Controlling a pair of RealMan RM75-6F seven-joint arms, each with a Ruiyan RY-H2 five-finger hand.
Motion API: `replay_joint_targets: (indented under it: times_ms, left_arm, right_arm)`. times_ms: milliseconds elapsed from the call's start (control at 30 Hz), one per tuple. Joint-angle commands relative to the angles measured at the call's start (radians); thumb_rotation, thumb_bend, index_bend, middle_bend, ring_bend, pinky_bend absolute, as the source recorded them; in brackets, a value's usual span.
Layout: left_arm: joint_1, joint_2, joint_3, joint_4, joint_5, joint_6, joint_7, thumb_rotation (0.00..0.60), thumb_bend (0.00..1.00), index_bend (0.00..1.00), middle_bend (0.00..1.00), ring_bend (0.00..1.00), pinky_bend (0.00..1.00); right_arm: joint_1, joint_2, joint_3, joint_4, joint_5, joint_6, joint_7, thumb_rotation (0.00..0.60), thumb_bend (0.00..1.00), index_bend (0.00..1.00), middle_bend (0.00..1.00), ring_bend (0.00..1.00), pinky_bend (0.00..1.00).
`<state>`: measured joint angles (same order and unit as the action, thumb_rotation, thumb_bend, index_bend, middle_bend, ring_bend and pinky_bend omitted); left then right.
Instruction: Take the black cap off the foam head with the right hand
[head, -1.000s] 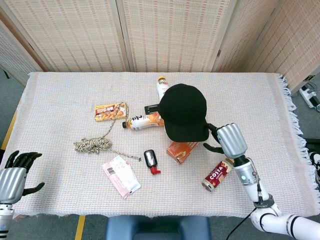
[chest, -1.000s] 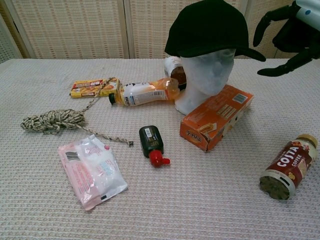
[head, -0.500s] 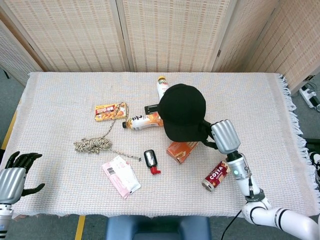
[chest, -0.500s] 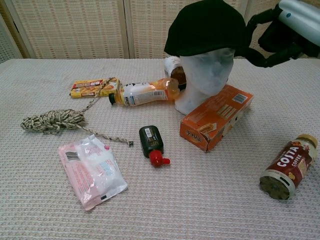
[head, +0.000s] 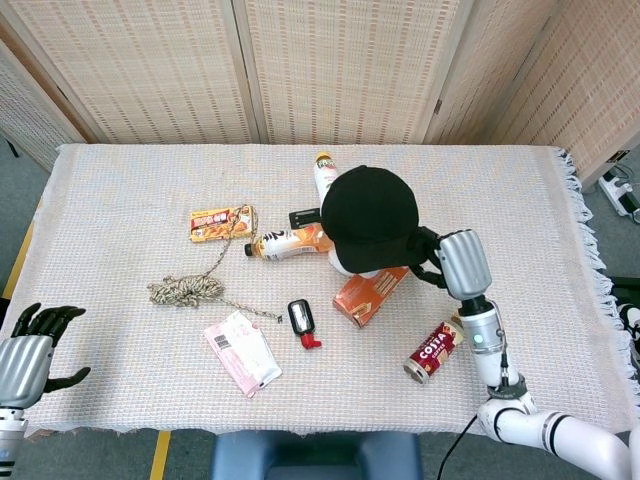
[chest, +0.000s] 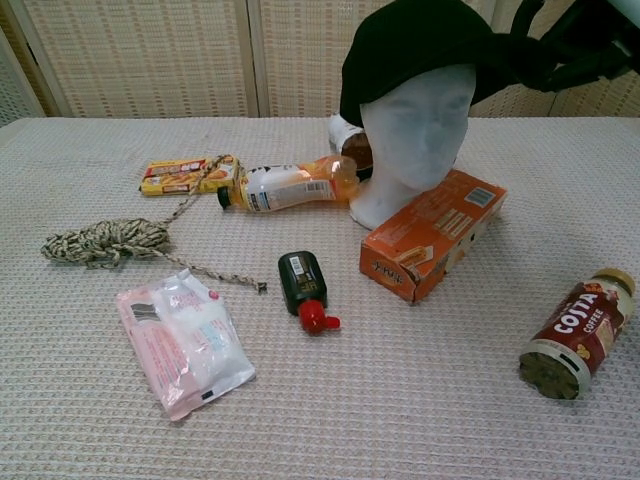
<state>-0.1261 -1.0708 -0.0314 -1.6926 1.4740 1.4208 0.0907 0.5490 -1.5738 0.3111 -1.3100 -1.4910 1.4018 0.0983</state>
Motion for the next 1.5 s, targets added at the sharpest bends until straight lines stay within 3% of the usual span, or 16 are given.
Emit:
replay_joint_targets:
  times_ms: [33, 367, 600, 933, 1500]
  left_arm:
    - [-0.003, -0.002, 0.003, -0.001, 0.001, -0.006, 0.005, 0.600, 0.07, 0.24, 0.24, 0.20, 0.12]
    - [-0.005, -0.008, 0.013, -0.003, 0.000, -0.021, 0.012, 0.600, 0.07, 0.24, 0.24, 0.20, 0.12]
    - [-0.010, -0.009, 0.015, -0.008, -0.005, -0.034, 0.023, 0.600, 0.07, 0.24, 0.24, 0.20, 0.12]
    - [-0.022, -0.013, 0.017, -0.030, -0.006, -0.052, 0.054, 0.600, 0.07, 0.23, 0.22, 0.19, 0.12]
    - [-0.025, -0.017, 0.027, -0.047, -0.006, -0.061, 0.074, 0.600, 0.07, 0.23, 0.22, 0.19, 0.12]
  right_arm:
    - [0.011, -0.006, 0.032, 0.004, 0.025, 0.011, 0.005, 0.600, 0.83, 0.78, 0.99, 1.00, 1.00]
    - [0.074, 0.012, 0.124, 0.064, 0.111, -0.033, 0.005, 0.600, 0.84, 0.79, 0.99, 1.00, 1.00]
    - [0.104, 0.037, 0.140, 0.151, 0.151, -0.083, 0.004, 0.600, 0.84, 0.80, 0.99, 1.00, 1.00]
    - [0.135, 0.078, 0.121, 0.277, 0.175, -0.167, 0.023, 0.600, 0.85, 0.81, 1.00, 1.00, 1.00]
    - [0.035, 0.151, -0.014, 0.342, 0.150, -0.187, 0.061, 0.600, 0.85, 0.81, 1.00, 1.00, 1.00]
